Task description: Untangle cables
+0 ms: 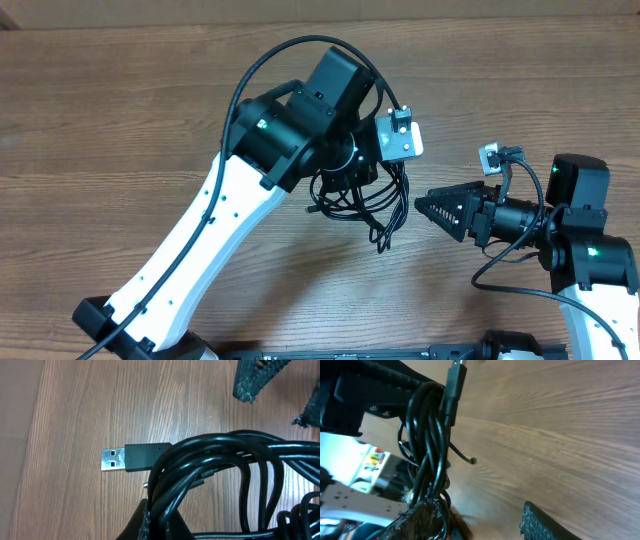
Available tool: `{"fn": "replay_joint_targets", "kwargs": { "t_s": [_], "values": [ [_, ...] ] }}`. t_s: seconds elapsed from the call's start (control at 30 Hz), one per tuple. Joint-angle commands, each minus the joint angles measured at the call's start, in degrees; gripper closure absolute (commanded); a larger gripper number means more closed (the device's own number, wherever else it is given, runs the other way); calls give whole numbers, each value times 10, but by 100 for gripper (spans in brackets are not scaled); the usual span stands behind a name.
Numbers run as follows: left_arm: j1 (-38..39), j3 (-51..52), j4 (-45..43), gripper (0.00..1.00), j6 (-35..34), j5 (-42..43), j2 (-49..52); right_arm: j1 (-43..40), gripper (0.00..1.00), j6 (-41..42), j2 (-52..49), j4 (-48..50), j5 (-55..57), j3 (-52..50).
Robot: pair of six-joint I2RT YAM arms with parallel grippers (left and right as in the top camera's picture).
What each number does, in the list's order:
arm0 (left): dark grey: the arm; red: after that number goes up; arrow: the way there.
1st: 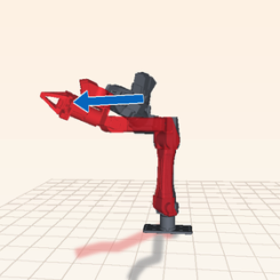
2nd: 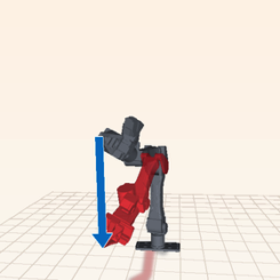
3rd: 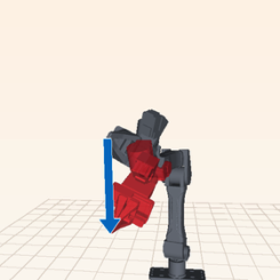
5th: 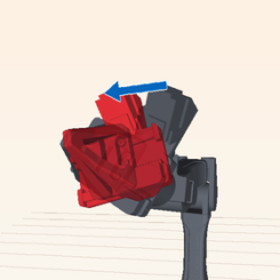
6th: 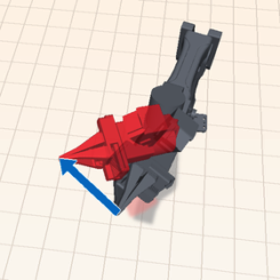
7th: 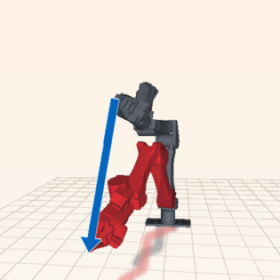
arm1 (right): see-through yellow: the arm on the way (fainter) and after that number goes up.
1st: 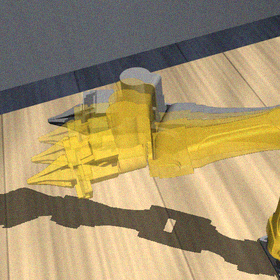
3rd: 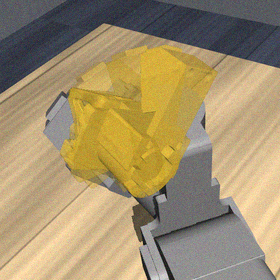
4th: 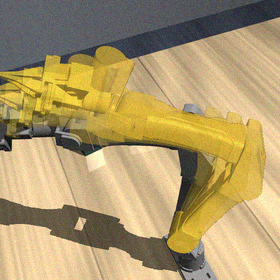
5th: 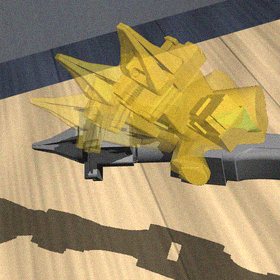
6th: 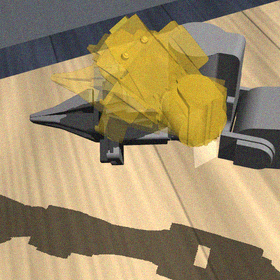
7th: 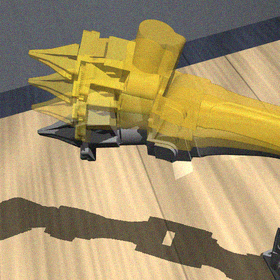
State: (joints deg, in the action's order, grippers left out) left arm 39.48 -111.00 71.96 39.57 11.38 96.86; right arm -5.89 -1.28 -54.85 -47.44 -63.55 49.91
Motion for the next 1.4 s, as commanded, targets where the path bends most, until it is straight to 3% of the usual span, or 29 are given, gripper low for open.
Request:
{"fn": "replay_joint_targets", "kwargs": {
  "t_s": [0.0, 0.4, 0.5, 0.6, 0.67, 0.7, 0.77, 1.0, 1.2, 1.37],
  "values": [
    [5, -8, -11, 96, -58, -28, 19, 3, 43, -8, 14, 10, 33, 16],
    [37, -8, -24, 96, -94, -71, 44, 4, 42, -38, 15, 16, 44, 16],
    [51, -8, -22, 96, -98, -75, 44, 21, 42, -111, 15, 5, 40, 16],
    [59, -8, -21, 96, -105, -73, 44, 41, 43, -125, 15, 5, 54, 16],
    [61, -8, -21, 96, -108, -73, 44, 51, 51, -125, 15, 5, 73, 16],
    [62, -8, -21, 96, -114, -73, 44, 57, 63, -125, 15, 5, 82, 16],
    [63, -8, -15, 96, -118, -73, 44, 66, 76, -125, 14, 3, 94, 16],
    [63, -8, 3, 96, -123, -73, 44, 75, 95, -125, 14, 2, 101, 16],
    [63, -8, 3, 96, -124, -76, 44, 74, 96, -123, 14, 2, 101, 16],
    [57, -8, 2, 96, -176, -158, 44, 74, 96, -123, 14, 2, 101, 16]
  ]
}}
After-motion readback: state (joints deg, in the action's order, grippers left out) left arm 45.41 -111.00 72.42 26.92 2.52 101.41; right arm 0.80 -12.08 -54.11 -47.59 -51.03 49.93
